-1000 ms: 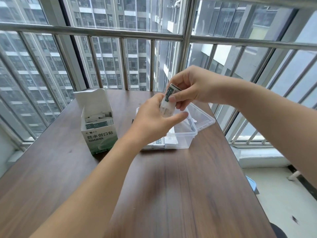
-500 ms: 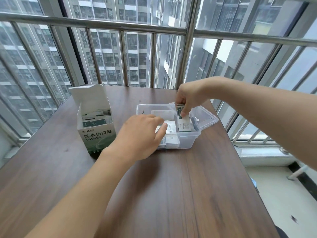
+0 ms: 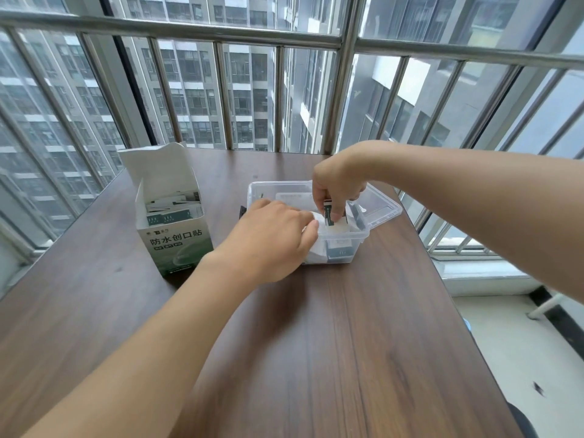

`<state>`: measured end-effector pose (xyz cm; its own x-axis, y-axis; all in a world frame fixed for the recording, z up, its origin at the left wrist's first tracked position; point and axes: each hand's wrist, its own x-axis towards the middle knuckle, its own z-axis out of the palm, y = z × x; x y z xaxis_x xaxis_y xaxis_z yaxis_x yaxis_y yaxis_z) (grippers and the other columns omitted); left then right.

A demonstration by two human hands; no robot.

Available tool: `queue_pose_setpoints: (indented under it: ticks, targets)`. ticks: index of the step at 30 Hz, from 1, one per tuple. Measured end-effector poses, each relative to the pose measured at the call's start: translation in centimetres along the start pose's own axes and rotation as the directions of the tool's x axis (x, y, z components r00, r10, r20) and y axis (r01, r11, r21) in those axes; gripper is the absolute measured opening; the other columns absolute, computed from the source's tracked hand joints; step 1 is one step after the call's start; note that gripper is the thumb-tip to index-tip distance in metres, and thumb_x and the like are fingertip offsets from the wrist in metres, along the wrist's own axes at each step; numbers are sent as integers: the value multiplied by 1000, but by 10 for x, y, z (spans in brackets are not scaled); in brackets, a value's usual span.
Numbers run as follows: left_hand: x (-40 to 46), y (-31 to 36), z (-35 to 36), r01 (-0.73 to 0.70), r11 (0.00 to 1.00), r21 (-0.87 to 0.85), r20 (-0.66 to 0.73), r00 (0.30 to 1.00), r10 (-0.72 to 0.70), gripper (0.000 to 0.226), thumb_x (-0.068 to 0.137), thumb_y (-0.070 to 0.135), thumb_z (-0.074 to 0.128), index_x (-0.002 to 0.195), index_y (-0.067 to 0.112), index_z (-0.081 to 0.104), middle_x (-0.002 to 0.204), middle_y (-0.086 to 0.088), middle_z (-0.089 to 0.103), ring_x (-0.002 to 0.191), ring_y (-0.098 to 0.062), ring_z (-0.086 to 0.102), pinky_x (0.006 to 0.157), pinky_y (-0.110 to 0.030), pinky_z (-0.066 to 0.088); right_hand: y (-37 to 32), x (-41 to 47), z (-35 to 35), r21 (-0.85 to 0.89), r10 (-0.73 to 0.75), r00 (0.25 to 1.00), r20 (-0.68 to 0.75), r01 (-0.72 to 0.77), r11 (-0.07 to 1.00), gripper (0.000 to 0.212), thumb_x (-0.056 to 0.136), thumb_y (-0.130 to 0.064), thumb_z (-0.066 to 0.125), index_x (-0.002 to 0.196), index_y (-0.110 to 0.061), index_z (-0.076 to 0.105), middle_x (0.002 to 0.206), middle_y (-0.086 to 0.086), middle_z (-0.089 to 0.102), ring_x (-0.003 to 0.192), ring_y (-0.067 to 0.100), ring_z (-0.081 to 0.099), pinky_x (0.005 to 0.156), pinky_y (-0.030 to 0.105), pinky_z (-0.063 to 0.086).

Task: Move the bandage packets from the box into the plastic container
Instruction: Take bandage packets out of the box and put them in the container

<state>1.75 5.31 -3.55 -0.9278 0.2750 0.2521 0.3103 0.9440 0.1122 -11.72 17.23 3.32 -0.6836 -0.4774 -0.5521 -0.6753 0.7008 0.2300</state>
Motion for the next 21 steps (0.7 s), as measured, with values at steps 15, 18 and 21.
queue_pose_setpoints:
  ticks: [15, 18, 21]
  targets:
    - [12, 7, -3, 53, 980, -192, 153, 988, -23, 51, 106, 37, 28, 57, 22, 33, 62, -4, 43, 72, -33, 46, 63, -38, 31, -20, -7, 23, -114, 102, 981, -165, -122, 986, 28, 79, -33, 83, 88, -14, 65, 80, 3, 68, 57, 17, 56, 50, 24, 42]
    - [11, 6, -2, 41, 985, -169, 151, 988, -15, 52, 106, 37, 28, 57, 21, 34, 61, -5, 43, 71, -34, 46, 62, -38, 30, -22, -7, 27, -118, 112, 979, -169, -132, 984, 37, 80, -32, 82, 70, -17, 50, 73, 1, 61, 57, 18, 54, 52, 26, 42]
    - [11, 7, -3, 33, 988, -153, 146, 989, -11, 52, 106, 36, 28, 57, 20, 34, 60, -4, 42, 71, -34, 46, 63, -37, 28, -24, -11, 26, -119, 114, 979, -172, -135, 984, 35, 81, -31, 81, 72, -15, 52, 73, 1, 63, 54, 16, 54, 49, 25, 41]
